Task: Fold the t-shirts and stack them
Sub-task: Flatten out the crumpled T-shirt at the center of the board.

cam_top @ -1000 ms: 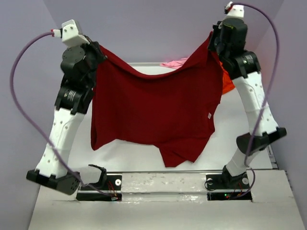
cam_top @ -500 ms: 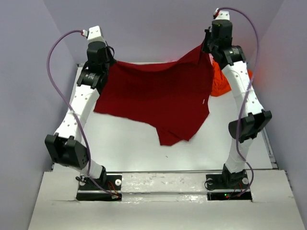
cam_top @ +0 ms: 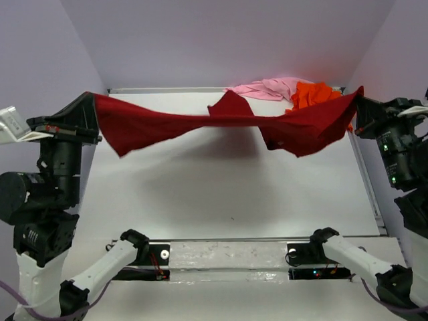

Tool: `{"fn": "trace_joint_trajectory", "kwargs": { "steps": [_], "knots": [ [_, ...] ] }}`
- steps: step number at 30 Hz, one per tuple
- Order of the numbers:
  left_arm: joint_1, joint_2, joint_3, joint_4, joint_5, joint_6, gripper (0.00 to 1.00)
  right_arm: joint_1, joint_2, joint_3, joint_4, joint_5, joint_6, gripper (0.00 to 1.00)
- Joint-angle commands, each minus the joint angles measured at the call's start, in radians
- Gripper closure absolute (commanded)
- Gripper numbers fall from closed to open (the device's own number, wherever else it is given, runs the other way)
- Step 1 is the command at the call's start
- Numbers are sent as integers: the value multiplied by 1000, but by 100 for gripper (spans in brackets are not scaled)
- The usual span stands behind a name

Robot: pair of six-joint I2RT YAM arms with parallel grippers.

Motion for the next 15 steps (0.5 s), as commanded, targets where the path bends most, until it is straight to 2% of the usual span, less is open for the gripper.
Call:
{"fn": "trace_joint_trajectory", "kwargs": {
  "steps": [1,4,7,8,11,13,15],
  "knots": [
    [-6,18,-16,-77,14,-30,100,-1,37,29,-101,-11,-2,100],
    [-6,57,22,-76,52,-45,100,-1,113,224,-165,-34,-31,100],
    [-6,167,162,-91,61,-41,100,-1,265,413,-217,-14,-68,100],
    [-6,203,256,-106,60,-31,100,8,329,523,-193,-2,-74,100],
    [-15,339,404,-114,31,-10,100,8,432,648,-192,14,-76,100],
    [-26,428,433,-105,-52,-8,100,8,535,652,-160,20,-62,100],
    [3,490,431,-94,-72,-4,100,8,647,650,-133,38,-74,100]
  ]
}}
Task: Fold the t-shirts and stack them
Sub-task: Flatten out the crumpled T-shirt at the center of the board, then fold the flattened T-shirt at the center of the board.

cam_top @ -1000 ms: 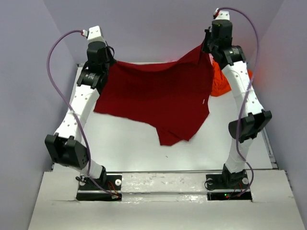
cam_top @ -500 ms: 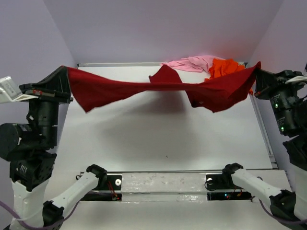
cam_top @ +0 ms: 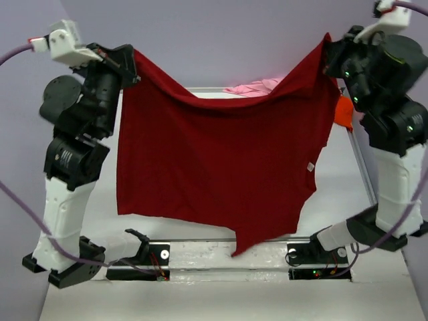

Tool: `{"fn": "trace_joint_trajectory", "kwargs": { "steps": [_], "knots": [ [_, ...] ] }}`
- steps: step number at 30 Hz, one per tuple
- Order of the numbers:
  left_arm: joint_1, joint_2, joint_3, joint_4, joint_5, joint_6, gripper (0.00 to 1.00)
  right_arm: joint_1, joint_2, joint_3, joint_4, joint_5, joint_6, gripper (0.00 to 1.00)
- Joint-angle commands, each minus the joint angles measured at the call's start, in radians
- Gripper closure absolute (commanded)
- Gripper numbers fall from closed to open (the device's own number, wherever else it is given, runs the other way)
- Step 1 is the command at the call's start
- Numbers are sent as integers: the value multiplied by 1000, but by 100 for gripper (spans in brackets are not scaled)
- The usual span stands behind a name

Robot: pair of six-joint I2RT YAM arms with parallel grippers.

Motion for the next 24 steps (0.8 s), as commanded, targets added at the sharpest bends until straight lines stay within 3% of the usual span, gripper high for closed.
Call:
{"fn": "trace_joint_trajectory", "kwargs": {
  "steps": [1,5,10,14,18,24],
  "knots": [
    [50,138,19,48,-44,16,100,-5,188,34,57,42,-34,100],
    [233,206,-180,190,110,-54,100,-77,376,104,74,-8,-2,100],
    [345,318,-395,377,110,-36,100,-108,477,-161,283,-2,19,100],
    [417,428,-526,502,125,-84,100,-131,595,-202,366,-18,48,100],
    [451,572,-511,571,145,-81,100,-149,773,-117,366,2,13,100],
    [452,735,-439,611,200,-78,100,-177,853,-90,380,-61,4,100]
  ]
}}
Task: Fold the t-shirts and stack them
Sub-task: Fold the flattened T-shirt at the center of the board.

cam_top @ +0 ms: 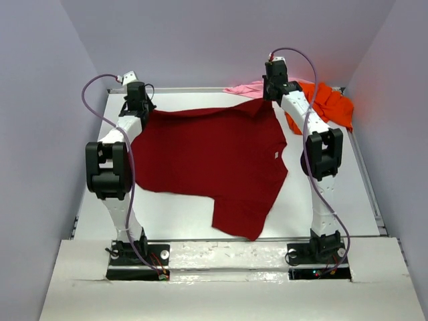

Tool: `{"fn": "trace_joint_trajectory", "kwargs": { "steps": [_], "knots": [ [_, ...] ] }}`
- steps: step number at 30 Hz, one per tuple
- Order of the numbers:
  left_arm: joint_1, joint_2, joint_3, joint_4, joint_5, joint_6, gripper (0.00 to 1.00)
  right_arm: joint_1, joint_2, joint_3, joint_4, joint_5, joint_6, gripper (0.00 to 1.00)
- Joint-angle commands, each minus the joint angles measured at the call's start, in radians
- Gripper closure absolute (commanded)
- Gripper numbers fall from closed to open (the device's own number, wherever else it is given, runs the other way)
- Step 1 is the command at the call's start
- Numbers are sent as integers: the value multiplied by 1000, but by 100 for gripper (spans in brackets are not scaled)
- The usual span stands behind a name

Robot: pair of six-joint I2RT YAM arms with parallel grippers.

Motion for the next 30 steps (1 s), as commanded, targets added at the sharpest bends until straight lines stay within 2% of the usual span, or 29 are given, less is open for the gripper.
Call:
{"fn": "trace_joint_trajectory", "kwargs": {
  "steps": [1,7,11,18,22,30],
  "knots": [
    [-4,33,84,146,60,-7,100,-29,1,80,100,-33,-19,100],
    [-2,68,74,140,74,-10,100,-29,-41,-29,113,-41,-6,100],
    [-1,18,2,152,65,-18,100,-29,-167,-246,161,-83,32,100],
    [-2,-97,-107,111,45,-32,100,-20,-368,-533,192,-82,58,100],
    [-1,-162,-184,109,28,-41,100,-20,-469,-633,198,-82,67,100],
    [10,-182,-216,103,0,-4,100,-11,-587,-793,192,-65,70,100]
  ]
}}
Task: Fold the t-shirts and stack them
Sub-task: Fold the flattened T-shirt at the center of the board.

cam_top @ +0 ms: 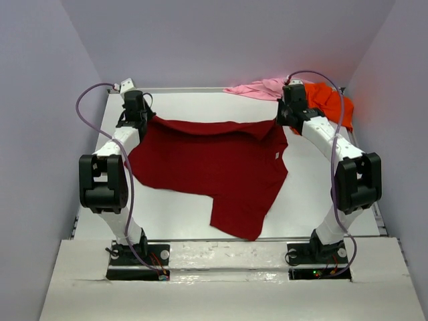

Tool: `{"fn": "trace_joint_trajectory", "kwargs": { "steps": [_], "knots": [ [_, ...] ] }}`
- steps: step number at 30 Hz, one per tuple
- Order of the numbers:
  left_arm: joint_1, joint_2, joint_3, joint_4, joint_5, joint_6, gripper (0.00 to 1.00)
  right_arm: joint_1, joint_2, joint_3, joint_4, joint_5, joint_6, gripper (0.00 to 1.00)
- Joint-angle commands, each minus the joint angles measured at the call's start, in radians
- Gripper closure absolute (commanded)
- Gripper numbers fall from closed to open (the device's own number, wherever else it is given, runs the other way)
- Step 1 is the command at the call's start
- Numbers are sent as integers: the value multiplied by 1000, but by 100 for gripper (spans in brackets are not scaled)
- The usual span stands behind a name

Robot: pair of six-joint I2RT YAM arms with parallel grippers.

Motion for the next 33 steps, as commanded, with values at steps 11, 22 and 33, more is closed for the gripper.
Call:
{"fn": "trace_joint_trajectory", "kwargs": {
  "steps": [11,22,33],
  "knots": [
    [28,91,20,-67,-58,-12,100,47,-68,-213,43,4,64,100],
    [77,222,100,-198,-42,-59,100,48,-51,-354,46,12,130,100],
    [83,114,115,-202,-95,-68,34,48,-112,-347,-23,56,156,32]
  ]
}}
